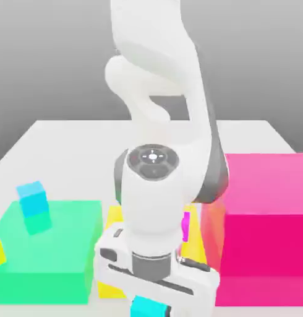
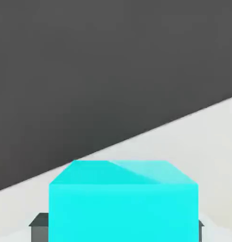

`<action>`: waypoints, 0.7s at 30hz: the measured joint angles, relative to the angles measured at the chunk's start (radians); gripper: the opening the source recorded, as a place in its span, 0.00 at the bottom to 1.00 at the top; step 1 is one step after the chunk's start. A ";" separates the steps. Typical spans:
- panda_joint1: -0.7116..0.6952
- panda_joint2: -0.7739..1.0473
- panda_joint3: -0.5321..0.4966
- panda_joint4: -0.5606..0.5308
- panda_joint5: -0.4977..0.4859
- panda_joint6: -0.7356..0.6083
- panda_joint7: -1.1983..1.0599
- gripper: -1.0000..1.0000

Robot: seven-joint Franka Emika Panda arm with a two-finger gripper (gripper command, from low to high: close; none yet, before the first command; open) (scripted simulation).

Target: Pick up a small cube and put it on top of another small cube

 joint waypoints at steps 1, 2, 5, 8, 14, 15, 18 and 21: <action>0.005 -0.036 0.003 -0.019 0.014 -0.016 0.028 0.00; 0.011 -0.072 0.005 -0.040 0.027 -0.031 0.060 0.00; 0.029 -0.179 0.014 -0.104 0.062 -0.072 0.170 0.00; 0.049 -0.285 0.027 -0.170 0.090 -0.110 0.290 0.00; 0.070 -0.493 0.052 -0.305 0.131 -0.183 0.541 0.00; 0.070 -0.527 0.061 -0.327 0.138 -0.194 0.584 0.00; 0.066 -0.629 0.088 -0.395 0.159 -0.227 0.709 0.00; 0.061 -0.724 0.117 -0.463 0.182 -0.255 0.830 0.00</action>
